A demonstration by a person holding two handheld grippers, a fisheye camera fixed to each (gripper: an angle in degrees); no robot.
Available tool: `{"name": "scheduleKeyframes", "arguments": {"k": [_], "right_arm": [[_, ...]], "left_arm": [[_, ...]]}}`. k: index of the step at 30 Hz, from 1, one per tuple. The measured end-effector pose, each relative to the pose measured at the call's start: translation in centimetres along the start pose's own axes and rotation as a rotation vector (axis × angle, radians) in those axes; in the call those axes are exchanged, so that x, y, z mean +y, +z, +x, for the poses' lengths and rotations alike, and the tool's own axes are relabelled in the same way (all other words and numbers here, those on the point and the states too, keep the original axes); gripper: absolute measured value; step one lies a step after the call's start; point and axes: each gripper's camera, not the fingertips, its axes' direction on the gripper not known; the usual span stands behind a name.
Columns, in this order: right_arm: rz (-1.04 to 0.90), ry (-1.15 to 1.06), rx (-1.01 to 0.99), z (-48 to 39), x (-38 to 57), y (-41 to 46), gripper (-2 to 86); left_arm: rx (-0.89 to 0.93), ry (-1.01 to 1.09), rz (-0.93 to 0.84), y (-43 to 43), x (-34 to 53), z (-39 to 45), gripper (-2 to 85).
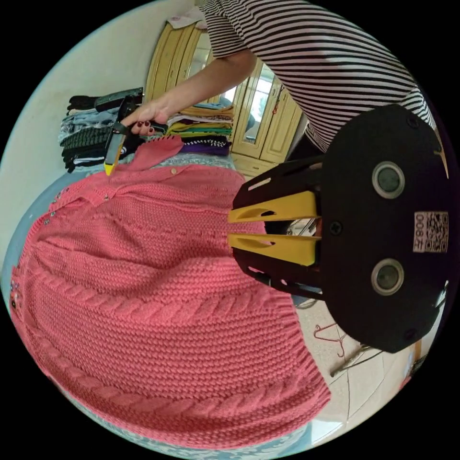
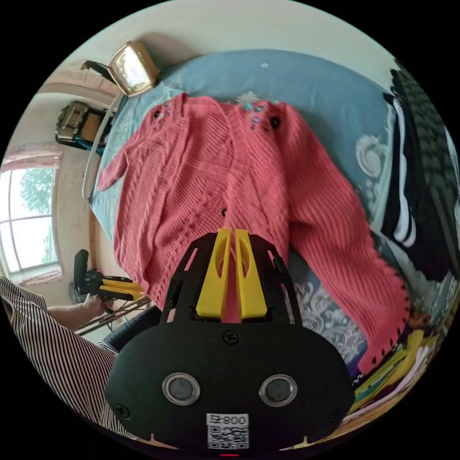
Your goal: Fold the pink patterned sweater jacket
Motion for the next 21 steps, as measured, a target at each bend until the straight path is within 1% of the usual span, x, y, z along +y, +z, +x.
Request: {"name": "scheduleKeyframes", "arguments": {"k": [3, 4, 7, 12, 14, 17, 21], "right_arm": [[-0.044, 0.007, 0.052, 1.1, 3.8, -0.3, 5.2], [-0.062, -0.014, 0.107, 0.9, 4.8, 0.0, 5.9], [-0.080, -0.082, 0.207, 0.0, 6.0, 1.4, 7.5], [-0.060, -0.182, 0.172, -1.5, 5.4, 2.6, 8.6], [-0.013, -0.226, 0.220, -2.1, 4.6, 2.4, 8.6], [0.043, -0.257, 0.232, -2.5, 3.6, 2.1, 8.1], [-0.019, -0.322, 0.296, -2.5, 2.5, 4.0, 7.0]], "left_arm": [[0.092, 0.053, -0.049, 3.1, -2.8, 1.8, 6.3], [0.115, 0.083, -0.063, 4.3, -3.8, 2.7, 6.7], [0.132, 0.152, -0.116, 7.0, -5.9, 4.8, 7.2], [0.164, 0.191, -0.183, 10.5, -8.2, 6.7, 8.3], [0.182, 0.190, -0.205, 11.9, -9.1, 7.2, 8.8], [0.209, 0.190, -0.207, 14.0, -10.6, 8.2, 9.3], [0.215, 0.201, -0.247, 17.3, -13.0, 10.0, 9.8]]}}
